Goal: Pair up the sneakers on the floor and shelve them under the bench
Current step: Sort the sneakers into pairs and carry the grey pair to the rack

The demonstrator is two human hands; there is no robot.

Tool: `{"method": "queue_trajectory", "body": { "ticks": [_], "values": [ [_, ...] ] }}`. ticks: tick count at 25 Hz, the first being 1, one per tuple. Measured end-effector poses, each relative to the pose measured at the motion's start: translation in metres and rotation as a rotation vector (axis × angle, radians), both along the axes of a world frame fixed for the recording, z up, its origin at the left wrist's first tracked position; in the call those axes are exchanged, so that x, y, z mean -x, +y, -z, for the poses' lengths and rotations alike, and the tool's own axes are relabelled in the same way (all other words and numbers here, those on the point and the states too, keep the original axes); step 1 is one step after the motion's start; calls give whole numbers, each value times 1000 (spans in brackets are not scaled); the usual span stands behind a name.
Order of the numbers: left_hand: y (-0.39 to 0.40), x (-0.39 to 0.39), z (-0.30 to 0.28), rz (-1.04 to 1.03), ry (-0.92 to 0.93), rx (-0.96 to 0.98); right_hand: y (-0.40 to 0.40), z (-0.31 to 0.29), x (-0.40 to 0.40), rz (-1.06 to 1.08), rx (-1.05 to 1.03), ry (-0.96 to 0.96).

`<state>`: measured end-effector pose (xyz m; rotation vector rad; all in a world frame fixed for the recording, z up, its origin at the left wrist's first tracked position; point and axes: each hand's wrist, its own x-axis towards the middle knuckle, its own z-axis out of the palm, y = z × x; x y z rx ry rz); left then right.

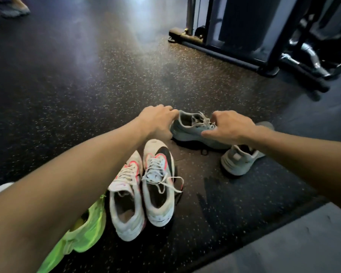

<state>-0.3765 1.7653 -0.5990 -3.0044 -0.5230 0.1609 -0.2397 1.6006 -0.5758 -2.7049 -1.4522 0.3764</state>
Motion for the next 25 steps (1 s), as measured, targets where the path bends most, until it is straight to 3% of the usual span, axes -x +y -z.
{"method": "queue_trajectory", "body": {
  "ticks": [6, 10, 16, 22, 25],
  "values": [
    [25, -61, 37, 46, 153, -210, -38, 42, -49, 162, 69, -53],
    [34, -81, 57, 281, 235, -387, -57, 81, -46, 222, 117, 25],
    [33, -86, 84, 431, 242, -520, -61, 116, -42, 299, 24, 54],
    [8, -75, 84, 485, 121, -354, -64, 123, -42, 357, -64, 110],
    [-35, -77, 86, 377, 91, -182, -72, 120, -41, 352, -65, 133]
  ]
}}
